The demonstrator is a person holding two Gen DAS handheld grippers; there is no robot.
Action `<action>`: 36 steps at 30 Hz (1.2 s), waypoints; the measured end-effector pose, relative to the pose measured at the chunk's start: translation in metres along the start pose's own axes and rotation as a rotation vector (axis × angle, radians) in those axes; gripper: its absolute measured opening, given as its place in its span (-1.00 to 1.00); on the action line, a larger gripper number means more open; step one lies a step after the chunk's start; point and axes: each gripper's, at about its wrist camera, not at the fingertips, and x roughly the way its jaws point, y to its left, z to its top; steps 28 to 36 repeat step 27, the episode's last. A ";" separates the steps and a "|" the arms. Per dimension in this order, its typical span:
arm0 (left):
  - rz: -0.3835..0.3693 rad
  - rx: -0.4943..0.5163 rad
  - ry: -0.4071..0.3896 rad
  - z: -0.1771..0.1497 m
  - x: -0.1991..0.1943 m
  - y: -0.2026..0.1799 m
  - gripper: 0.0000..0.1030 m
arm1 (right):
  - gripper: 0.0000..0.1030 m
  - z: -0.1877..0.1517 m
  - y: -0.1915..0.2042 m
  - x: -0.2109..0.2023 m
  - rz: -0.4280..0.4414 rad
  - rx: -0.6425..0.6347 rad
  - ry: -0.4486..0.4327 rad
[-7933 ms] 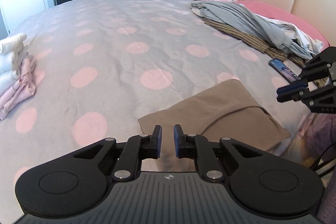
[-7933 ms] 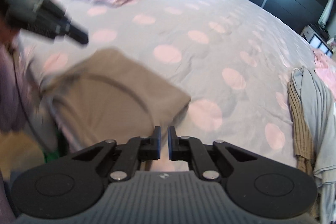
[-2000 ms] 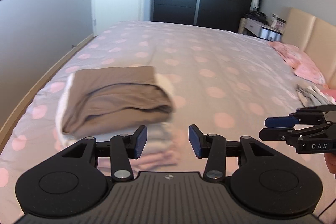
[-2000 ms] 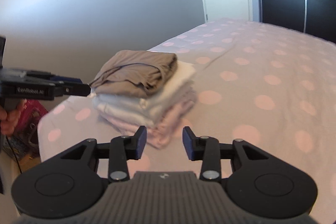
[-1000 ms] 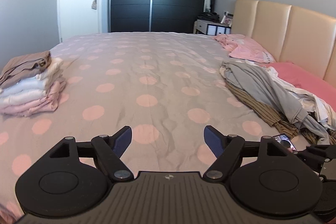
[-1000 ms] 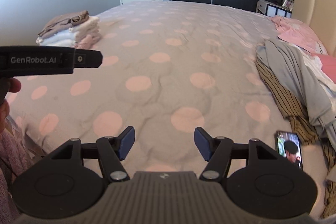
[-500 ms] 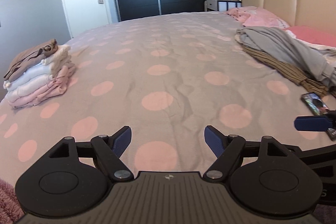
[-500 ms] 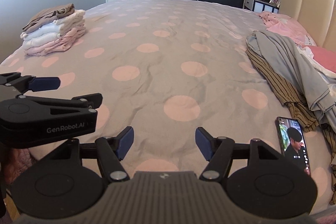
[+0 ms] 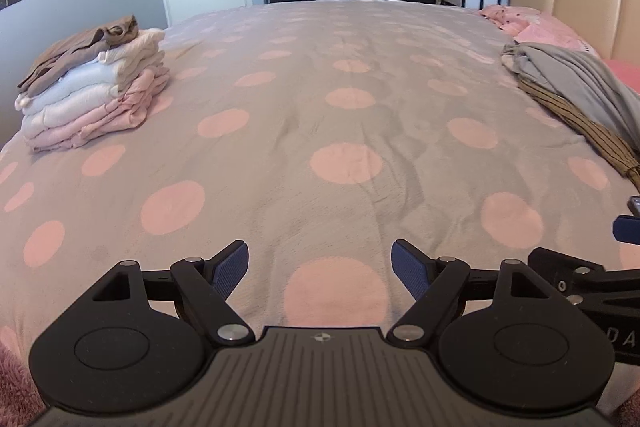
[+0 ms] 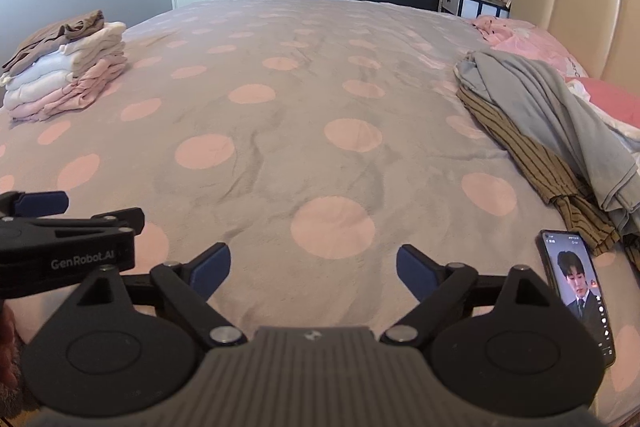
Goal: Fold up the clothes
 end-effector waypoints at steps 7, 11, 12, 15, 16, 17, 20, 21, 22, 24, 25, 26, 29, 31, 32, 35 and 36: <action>-0.019 -0.042 -0.002 0.005 0.007 0.007 1.00 | 0.85 0.006 0.000 0.010 0.017 0.011 0.014; -0.015 -0.048 -0.008 0.007 0.006 0.010 1.00 | 0.86 0.007 0.003 0.009 0.031 0.001 0.013; -0.018 -0.051 -0.003 0.008 0.006 0.010 1.00 | 0.85 0.006 0.004 0.009 0.032 -0.001 0.013; 0.000 -0.062 0.004 0.009 0.006 0.011 1.00 | 0.86 0.006 0.004 0.007 0.033 0.000 0.004; 0.017 -0.061 0.003 0.009 0.005 0.011 1.00 | 0.86 0.006 0.005 0.006 0.033 0.000 0.000; 0.025 -0.055 0.001 0.009 0.004 0.011 0.99 | 0.86 0.006 0.005 0.005 0.032 0.000 -0.002; 0.038 -0.040 -0.004 0.010 0.003 0.010 0.99 | 0.86 0.005 0.006 0.004 0.034 -0.002 -0.005; 0.041 -0.037 -0.003 0.010 0.003 0.010 0.99 | 0.86 0.005 0.006 0.004 0.036 -0.003 -0.005; 0.040 -0.037 -0.001 0.010 0.003 0.010 0.99 | 0.86 0.005 0.006 0.004 0.037 -0.005 -0.006; 0.037 -0.037 0.003 0.010 0.003 0.011 0.99 | 0.86 0.005 0.006 0.003 0.039 -0.009 -0.006; 0.035 -0.037 0.007 0.009 0.003 0.011 0.99 | 0.86 0.005 0.006 0.003 0.040 -0.011 -0.006; 0.033 -0.036 0.011 0.009 0.003 0.011 0.99 | 0.85 0.004 0.006 0.002 0.041 -0.012 -0.007; 0.031 -0.035 0.016 0.009 0.003 0.011 0.99 | 0.86 0.004 0.006 0.002 0.043 -0.012 -0.008; 0.031 -0.035 0.016 0.009 0.003 0.011 0.99 | 0.86 0.004 0.006 0.002 0.043 -0.012 -0.008; 0.031 -0.035 0.016 0.009 0.003 0.011 0.99 | 0.86 0.004 0.006 0.002 0.043 -0.012 -0.008; 0.031 -0.035 0.016 0.009 0.003 0.011 0.99 | 0.86 0.004 0.006 0.002 0.043 -0.012 -0.008; 0.031 -0.035 0.016 0.009 0.003 0.011 0.99 | 0.86 0.004 0.006 0.002 0.043 -0.012 -0.008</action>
